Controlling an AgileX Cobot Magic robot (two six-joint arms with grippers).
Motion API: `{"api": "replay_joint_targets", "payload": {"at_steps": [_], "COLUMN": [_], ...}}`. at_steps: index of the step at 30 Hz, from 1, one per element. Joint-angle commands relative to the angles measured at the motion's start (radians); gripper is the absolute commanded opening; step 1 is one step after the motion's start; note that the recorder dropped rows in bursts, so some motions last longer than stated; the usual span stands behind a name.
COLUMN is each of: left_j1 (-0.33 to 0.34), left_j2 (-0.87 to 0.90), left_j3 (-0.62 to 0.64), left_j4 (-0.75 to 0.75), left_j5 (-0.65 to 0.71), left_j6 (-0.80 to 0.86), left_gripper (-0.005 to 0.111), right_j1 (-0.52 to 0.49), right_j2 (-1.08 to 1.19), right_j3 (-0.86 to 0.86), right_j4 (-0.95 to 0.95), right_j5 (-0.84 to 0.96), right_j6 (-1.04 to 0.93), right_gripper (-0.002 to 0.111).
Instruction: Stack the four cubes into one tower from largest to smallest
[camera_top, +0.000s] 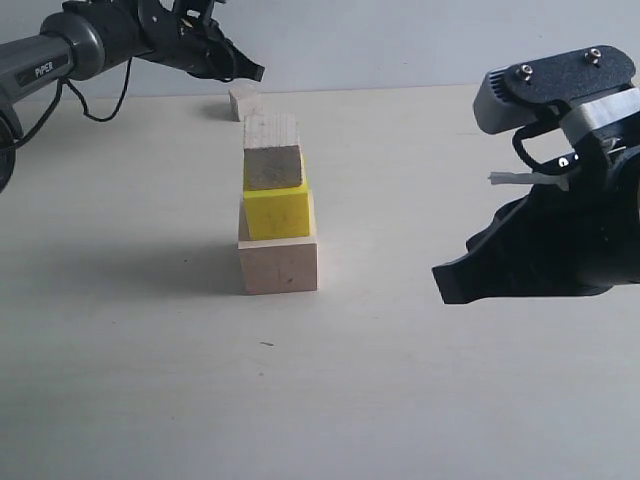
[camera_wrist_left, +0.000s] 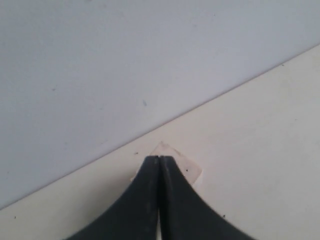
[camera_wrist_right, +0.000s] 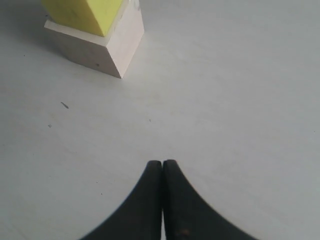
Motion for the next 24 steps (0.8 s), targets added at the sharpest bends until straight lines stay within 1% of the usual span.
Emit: {"api": "replay_joint_targets", "payload": {"at_steps": [1, 5, 10, 15, 18, 24], "left_j1": [-0.012, -0.017, -0.017, -0.017, -0.017, -0.017], "left_j2": [0.016, 0.06, 0.092, 0.116, 0.128, 0.106], "left_j3": [-0.005, -0.036, -0.038, -0.038, -0.038, -0.038], "left_j4": [-0.088, -0.088, -0.088, -0.088, -0.088, -0.05], "left_j5": [-0.068, -0.067, -0.101, -0.103, -0.078, 0.022], "left_j6": [0.075, 0.075, 0.075, 0.075, 0.075, 0.071], "left_gripper": [0.0, 0.0, 0.0, 0.0, 0.0, 0.0], "right_j1": [-0.001, -0.001, -0.001, -0.001, -0.001, -0.001], "right_j2": [-0.008, -0.008, -0.008, -0.008, -0.008, -0.008], "right_j3": [0.004, 0.004, 0.004, 0.004, 0.004, 0.004], "right_j4": [-0.006, -0.007, -0.007, -0.007, -0.007, -0.024], "right_j5": [-0.019, -0.017, -0.017, -0.01, -0.01, -0.01], "right_j6": [-0.008, -0.008, -0.008, -0.008, -0.008, -0.008], "right_gripper": [0.0, 0.0, 0.0, 0.0, 0.0, 0.0]}}
